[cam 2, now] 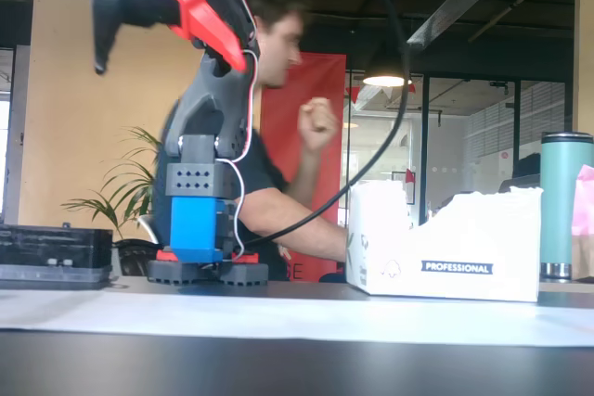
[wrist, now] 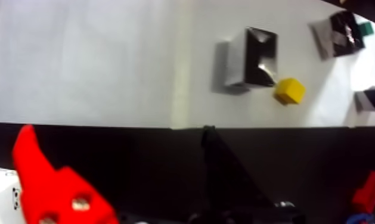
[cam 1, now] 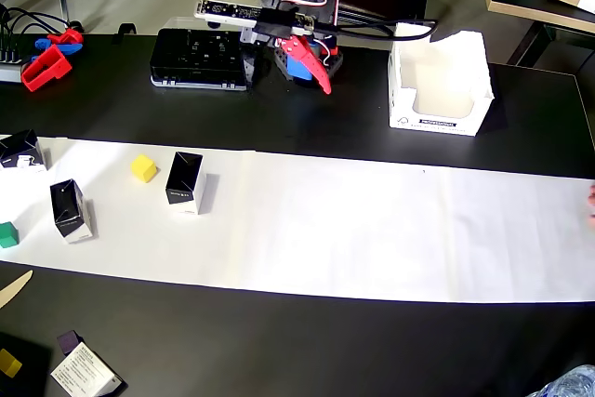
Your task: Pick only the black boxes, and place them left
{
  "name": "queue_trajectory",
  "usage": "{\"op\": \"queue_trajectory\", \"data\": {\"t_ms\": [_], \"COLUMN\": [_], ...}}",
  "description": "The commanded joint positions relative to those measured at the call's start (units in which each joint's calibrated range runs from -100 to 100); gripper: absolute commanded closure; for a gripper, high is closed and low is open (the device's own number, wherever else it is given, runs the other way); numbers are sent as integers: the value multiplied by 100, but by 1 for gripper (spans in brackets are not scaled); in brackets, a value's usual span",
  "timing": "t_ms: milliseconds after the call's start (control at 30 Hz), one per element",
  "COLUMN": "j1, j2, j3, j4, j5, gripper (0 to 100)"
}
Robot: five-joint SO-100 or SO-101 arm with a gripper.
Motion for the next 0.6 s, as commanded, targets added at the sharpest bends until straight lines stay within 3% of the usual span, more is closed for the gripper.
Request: {"op": "queue_trajectory", "data": {"t_ms": [0,233,567], "j1": [587,1219,1184], "j2": [390,1204,2674], "j3": [-1208,-1944,-3442], "j4": [171,171,171], "j5": [64,422,480], "gripper": [47,48,48]}}
